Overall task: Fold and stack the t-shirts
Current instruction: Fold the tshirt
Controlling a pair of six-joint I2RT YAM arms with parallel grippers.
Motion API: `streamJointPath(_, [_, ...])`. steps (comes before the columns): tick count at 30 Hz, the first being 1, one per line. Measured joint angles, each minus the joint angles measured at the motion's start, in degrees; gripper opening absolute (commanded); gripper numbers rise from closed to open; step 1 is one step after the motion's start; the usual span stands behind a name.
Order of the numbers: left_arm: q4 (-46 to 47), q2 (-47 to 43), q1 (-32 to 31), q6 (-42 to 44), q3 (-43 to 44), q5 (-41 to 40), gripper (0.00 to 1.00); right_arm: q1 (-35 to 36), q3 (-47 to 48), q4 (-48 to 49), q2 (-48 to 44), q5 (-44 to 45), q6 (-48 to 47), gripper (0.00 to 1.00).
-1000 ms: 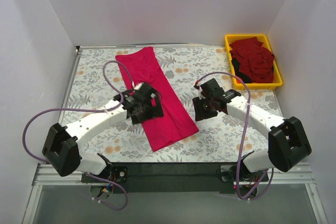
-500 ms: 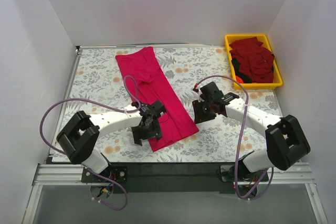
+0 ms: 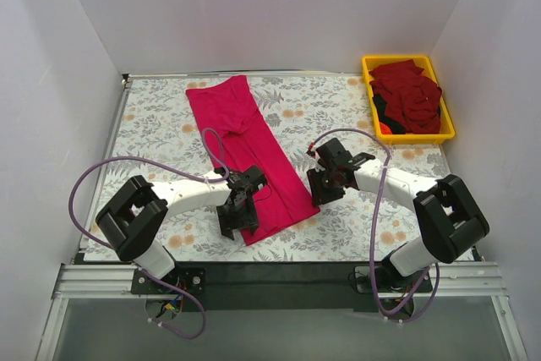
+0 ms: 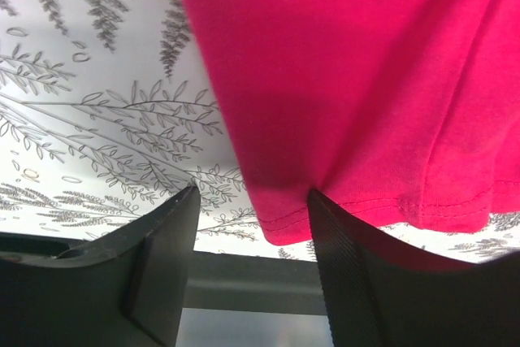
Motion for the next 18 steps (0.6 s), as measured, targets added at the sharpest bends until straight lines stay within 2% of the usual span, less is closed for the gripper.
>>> streamJointPath(9, [1.0, 0.0, 0.0, 1.7, -0.5, 1.8, 0.33, 2.8, -0.8, 1.0, 1.8, 1.4, 2.3, 0.34])
streamJointPath(12, [1.1, 0.0, 0.1, 2.3, -0.6, 2.5, 0.21, 3.0, -1.3, 1.7, 1.6, 1.4, 3.0, 0.24])
streamJointPath(13, [1.2, 0.0, 0.0, 2.5, -0.7, 2.8, 0.12, 3.0, -1.6, 2.1, 1.4, 1.4, 3.2, 0.20])
streamJointPath(14, [1.4, 0.0, 0.0, 2.5, -0.7, 3.1, 0.08, 3.0, -1.8, 2.2, 1.3, 1.5, 3.4, 0.10])
streamJointPath(16, [1.7, 0.0, 0.0, 2.8, -0.7, 3.7, 0.01, 3.1, -2.1, 2.3, 1.2, 1.4, 3.8, 0.02])
streamJointPath(18, [1.4, -0.2, 0.0, 2.9, -0.7, 3.7, 0.00, 3.3, -2.2, 2.1, 0.8, 1.6, 4.0, 0.01])
